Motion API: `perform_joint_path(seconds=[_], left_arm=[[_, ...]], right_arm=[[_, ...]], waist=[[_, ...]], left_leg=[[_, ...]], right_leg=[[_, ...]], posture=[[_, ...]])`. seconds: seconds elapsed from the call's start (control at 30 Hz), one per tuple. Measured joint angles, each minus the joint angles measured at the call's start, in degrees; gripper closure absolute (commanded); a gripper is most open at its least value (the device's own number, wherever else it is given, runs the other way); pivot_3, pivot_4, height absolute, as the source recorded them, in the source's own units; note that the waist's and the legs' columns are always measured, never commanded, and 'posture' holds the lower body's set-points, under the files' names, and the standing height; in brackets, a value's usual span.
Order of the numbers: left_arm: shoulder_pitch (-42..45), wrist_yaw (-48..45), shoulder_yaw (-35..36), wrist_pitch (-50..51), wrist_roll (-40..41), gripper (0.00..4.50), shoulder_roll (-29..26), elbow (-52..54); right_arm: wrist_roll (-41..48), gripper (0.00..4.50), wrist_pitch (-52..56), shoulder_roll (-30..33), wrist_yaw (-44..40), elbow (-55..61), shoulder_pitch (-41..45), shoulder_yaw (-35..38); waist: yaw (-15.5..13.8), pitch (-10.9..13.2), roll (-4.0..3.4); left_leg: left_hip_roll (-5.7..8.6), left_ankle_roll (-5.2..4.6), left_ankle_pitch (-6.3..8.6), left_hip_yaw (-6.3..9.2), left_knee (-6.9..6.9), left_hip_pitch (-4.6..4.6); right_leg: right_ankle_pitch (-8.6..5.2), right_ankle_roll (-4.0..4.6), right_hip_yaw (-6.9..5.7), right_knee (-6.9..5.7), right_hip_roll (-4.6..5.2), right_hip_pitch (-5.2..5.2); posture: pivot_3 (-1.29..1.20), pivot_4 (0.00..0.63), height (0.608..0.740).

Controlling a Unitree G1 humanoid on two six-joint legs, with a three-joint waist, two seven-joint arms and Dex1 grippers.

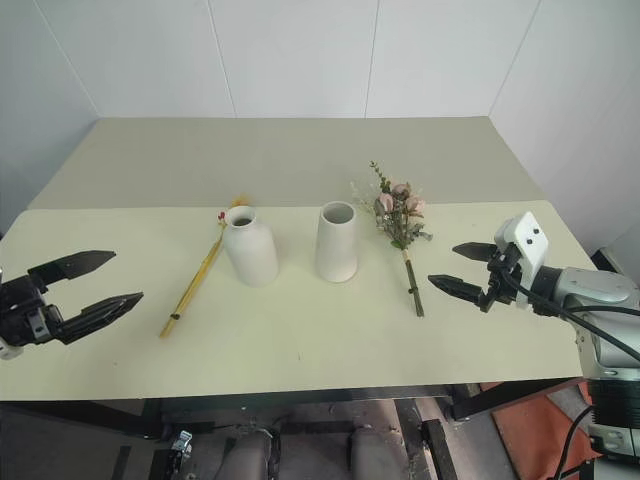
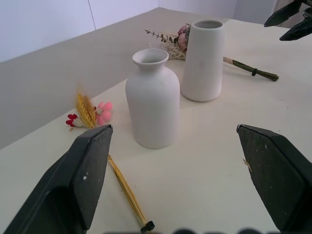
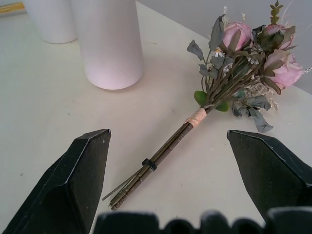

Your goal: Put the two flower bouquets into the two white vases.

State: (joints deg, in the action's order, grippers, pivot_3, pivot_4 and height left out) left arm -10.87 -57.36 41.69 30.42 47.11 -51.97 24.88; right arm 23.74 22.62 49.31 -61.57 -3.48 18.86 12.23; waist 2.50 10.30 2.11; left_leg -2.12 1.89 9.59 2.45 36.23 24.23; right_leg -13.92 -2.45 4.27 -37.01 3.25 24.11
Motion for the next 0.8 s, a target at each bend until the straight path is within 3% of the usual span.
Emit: perform_joint_path(seconds=[0.37,0.63,0.8], left_arm=[[0.62,-0.34,0.01,0.09,0.01,0.06,-0.22,-0.70],[3.15,-1.97,-0.22,0.70,1.36,0.06,-0.73,-1.01],[6.10,-2.86,-0.29,0.91,2.57,0.06,-2.18,-1.91]], right_arm=[[-0.04,0.00,2.55,-0.60,3.00,-0.71,3.17,-0.50],[-1.83,0.00,34.75,-6.05,19.28,-4.96,23.79,-9.51],[-5.65,0.00,44.52,-9.97,23.43,-14.14,32.90,-17.45]], waist=[[0.18,0.00,0.00],[0.82,0.03,-0.03],[0.65,0.05,-0.04]], left_leg=[[0.00,0.00,0.00,0.00,0.01,-0.02],[-0.04,0.00,0.00,-0.01,-0.02,0.01],[0.00,-0.01,0.00,-0.01,-0.02,0.09]], right_leg=[[0.01,-0.01,0.02,-0.03,0.00,0.01],[0.06,0.11,0.07,-0.06,-0.06,0.12],[0.09,-0.01,0.05,-0.05,-0.04,0.14]], posture=[[0.00,0.150,0.740],[0.00,0.150,0.740],[0.00,0.150,0.740]])
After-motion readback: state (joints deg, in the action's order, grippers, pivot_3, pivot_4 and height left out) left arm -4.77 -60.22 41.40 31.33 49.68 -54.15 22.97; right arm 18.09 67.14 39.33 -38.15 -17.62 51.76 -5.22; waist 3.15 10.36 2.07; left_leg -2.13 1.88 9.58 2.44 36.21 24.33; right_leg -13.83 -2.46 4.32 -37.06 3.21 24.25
